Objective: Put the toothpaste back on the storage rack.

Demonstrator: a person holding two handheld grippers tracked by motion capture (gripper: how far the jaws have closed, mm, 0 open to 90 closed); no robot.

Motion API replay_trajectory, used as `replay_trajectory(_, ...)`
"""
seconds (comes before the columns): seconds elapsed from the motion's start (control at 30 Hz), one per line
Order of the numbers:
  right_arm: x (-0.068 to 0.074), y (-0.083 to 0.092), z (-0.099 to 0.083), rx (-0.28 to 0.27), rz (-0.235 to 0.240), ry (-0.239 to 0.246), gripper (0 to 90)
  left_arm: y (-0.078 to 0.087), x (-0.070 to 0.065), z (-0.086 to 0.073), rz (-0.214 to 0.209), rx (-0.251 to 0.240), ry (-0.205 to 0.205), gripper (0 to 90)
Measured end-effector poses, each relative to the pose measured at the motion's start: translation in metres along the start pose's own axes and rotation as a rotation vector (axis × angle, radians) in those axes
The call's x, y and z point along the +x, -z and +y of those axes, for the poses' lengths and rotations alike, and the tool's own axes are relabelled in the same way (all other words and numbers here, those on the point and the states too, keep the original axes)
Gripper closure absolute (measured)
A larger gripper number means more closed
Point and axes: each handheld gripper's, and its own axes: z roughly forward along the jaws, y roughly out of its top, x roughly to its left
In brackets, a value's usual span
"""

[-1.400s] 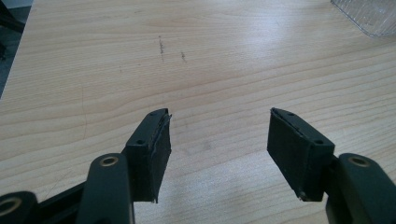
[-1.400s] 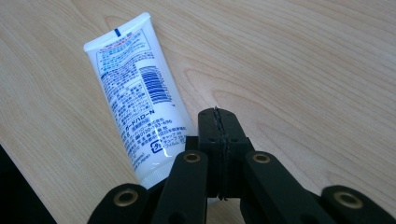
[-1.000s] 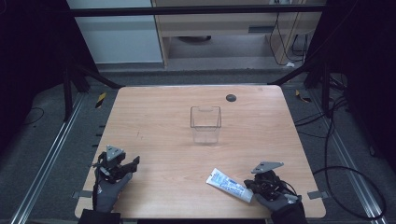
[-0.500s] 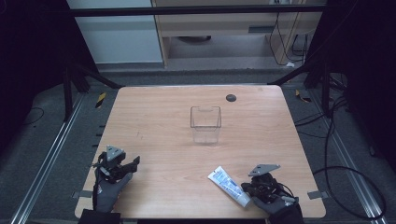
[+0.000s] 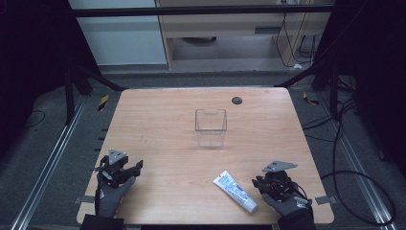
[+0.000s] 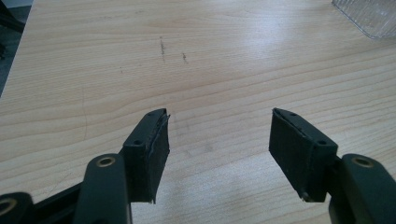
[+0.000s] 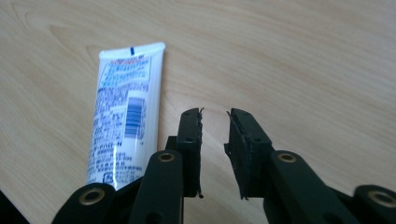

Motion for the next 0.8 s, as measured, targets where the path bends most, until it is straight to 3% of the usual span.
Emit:
replay_trajectory(0.4,0.01,0.01,0.034,-0.025,-0.014,0.016,51.7,-0.001,-0.001,0.0,-0.005,0.001,-0.012,35.4)
replay_trajectory(0.8,0.026,0.004,0.05,0.019,0.011,0.041,42.5,-0.002,-0.002,0.0,-0.001,0.003,-0.019,34.9)
